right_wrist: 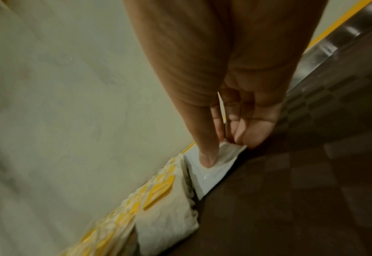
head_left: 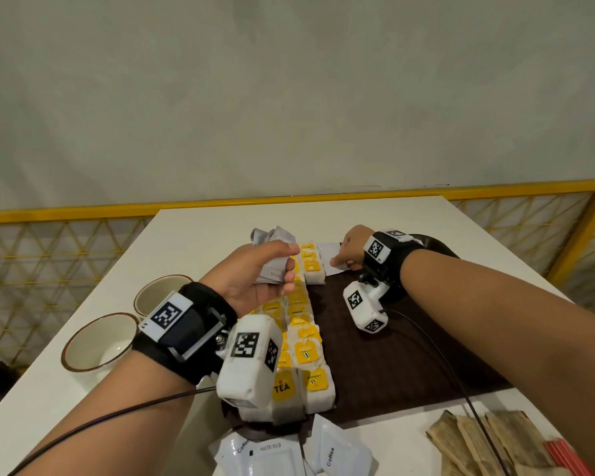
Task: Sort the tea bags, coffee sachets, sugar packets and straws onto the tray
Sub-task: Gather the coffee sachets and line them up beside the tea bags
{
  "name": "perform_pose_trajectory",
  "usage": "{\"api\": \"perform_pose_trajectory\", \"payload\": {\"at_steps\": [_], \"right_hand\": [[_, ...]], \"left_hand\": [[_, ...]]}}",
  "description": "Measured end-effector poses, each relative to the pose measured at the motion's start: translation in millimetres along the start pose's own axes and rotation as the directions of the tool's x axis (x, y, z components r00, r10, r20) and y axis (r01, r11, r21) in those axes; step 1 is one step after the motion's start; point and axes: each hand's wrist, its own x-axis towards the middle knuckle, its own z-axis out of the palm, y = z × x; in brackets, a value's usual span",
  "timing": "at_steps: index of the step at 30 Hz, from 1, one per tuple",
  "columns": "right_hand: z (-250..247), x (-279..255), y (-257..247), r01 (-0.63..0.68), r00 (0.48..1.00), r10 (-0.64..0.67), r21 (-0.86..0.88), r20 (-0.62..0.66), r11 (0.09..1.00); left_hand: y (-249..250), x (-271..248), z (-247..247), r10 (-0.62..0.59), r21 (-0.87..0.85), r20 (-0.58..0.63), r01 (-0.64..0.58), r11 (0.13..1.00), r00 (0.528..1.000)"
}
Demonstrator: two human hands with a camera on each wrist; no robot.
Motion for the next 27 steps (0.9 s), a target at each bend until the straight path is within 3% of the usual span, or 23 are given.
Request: {"api": "perform_pose_trajectory", "payload": {"at_steps": [13, 17, 19, 21, 24, 27], "right_hand": [[-2.7, 1.8, 1.1, 0.053, 0.998, -0.054, -0.034, -0.019, 0.998], [-10.2, -8.6, 3.6, 0.033, 0.999, -0.035, 0.06, 0.034, 0.998], [-17.7, -22.1, 0.2, 0.107, 0.994, -0.1, 0.207, -0.048, 0.972], [-26.2, -47.9, -11.2, 0.29, 0.957, -0.255, 0.393, -0.14, 0.873], [-37.1, -89.9, -26.7, 0.486, 0.842, -0.536, 0.527, -0.067, 0.698], [-38.0, -117.7, -33.2, 0.564, 0.784, -0.62, 0.443, -0.025, 0.697]], "left_hand": [[-2.7, 2.1, -3.8, -0.016, -0.015, 0.003, 0.016, 1.0, 1.0], [-5.6, 2.7, -2.0, -0.052, -0.026, 0.02, 0.052, 0.998, 0.998], [-6.9, 2.6, -0.5, -0.053, -0.029, 0.013, 0.053, 0.998, 0.999], [-7.7, 3.1, 1.3, -0.036, -0.034, -0.002, 0.036, 0.999, 0.999], [-7.9, 3.7, 6.0, -0.012, -0.028, 0.023, 0.012, 1.0, 1.0], [-8.4, 2.9, 12.2, -0.002, 0.001, 0.079, 0.002, 1.0, 0.997]]}}
